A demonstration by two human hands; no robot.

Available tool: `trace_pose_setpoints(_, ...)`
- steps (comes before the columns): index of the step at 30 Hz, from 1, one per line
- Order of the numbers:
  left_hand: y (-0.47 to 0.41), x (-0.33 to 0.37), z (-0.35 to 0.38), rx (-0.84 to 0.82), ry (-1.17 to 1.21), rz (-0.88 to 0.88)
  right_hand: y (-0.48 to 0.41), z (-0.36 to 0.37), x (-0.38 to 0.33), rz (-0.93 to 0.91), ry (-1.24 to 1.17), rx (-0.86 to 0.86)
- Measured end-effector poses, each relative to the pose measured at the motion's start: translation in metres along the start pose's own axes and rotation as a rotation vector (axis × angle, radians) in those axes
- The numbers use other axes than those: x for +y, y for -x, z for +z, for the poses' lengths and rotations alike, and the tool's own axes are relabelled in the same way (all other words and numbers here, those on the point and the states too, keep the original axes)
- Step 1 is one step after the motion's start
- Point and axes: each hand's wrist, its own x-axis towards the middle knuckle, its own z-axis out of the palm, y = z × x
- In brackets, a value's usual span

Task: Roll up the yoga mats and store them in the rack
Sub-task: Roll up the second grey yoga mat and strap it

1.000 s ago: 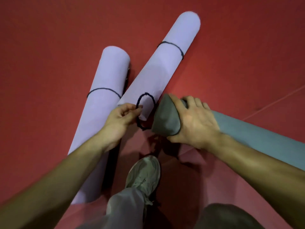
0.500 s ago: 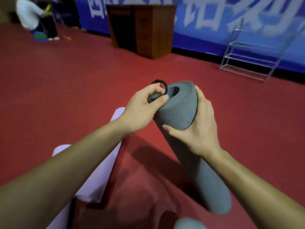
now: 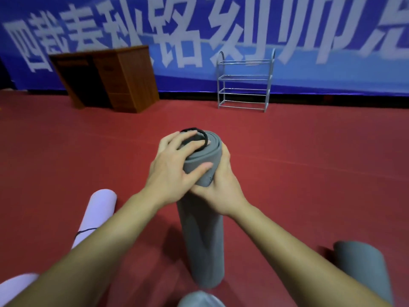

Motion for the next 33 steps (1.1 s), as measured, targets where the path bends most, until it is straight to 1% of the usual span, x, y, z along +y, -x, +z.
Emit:
trace_pose_setpoints(2, 0.0, -0.001, -0.001, 0.05, -0.01, -0.004, -0.009, 0.004, -0.002, 0.02, 0.008, -0.028)
trace_pose_setpoints(4, 0.001, 0.001, 0.0, 0.113, -0.018, 0.002, -0.017, 0.007, -0.004, 0.019, -0.004, -0.103)
trace_pose_setpoints(6, 0.003, 0.002, 0.0, 0.115, -0.032, 0.021, -0.024, 0.006, -0.002, 0.035, -0.063, -0.193)
trace_pose_setpoints(7, 0.003, -0.001, -0.001, 0.09, -0.041, 0.031, -0.027, 0.003, -0.003, 0.058, -0.088, -0.204)
trace_pose_setpoints(8, 0.003, -0.004, -0.002, 0.062, -0.05, 0.031, -0.03, -0.001, -0.003, 0.085, -0.118, -0.177)
trace_pose_setpoints(10, 0.002, -0.01, -0.005, 0.029, -0.096, 0.034, -0.035, -0.008, -0.013, 0.153, -0.186, -0.002)
trace_pose_setpoints(11, 0.002, -0.011, -0.005, 0.025, -0.128, 0.041, -0.035, -0.009, -0.02, 0.162, -0.203, 0.069)
trace_pose_setpoints(12, 0.003, -0.011, -0.003, 0.028, -0.153, 0.043, -0.035, -0.007, -0.028, 0.15, -0.182, 0.103)
trace_pose_setpoints(14, 0.006, -0.007, 0.0, 0.04, -0.15, 0.034, -0.032, -0.001, -0.046, 0.13, -0.041, 0.128)
trace_pose_setpoints(16, 0.014, -0.005, 0.005, 0.056, -0.133, 0.047, -0.033, 0.002, -0.052, 0.157, 0.061, 0.159)
trace_pose_setpoints(20, 0.023, -0.011, 0.006, 0.075, -0.032, 0.109, -0.044, -0.007, -0.047, 0.185, 0.078, 0.201)
trace_pose_setpoints(22, 0.031, -0.01, 0.001, 0.171, 0.089, 0.114, -0.041, -0.007, -0.04, 0.166, 0.069, 0.231)
trace_pose_setpoints(24, 0.036, -0.007, -0.001, 0.32, 0.236, 0.01, -0.034, -0.004, -0.029, 0.17, -0.008, 0.257)
trace_pose_setpoints(26, 0.035, -0.007, 0.0, 0.498, 0.329, -0.154, -0.03, 0.0, -0.017, 0.208, -0.131, 0.263)
trace_pose_setpoints(28, 0.028, -0.012, 0.0, 0.628, 0.391, -0.335, -0.03, 0.002, -0.013, 0.215, -0.161, 0.301)
trace_pose_setpoints(30, 0.021, -0.019, -0.006, 0.64, 0.416, -0.509, -0.03, 0.004, -0.018, 0.195, -0.115, 0.363)
trace_pose_setpoints(31, 0.019, -0.025, -0.006, 0.603, 0.434, -0.585, -0.032, 0.005, -0.02, 0.179, -0.071, 0.387)
trace_pose_setpoints(33, 0.016, -0.039, -0.006, 0.489, 0.536, -0.681, -0.037, 0.004, -0.023, 0.131, 0.021, 0.398)
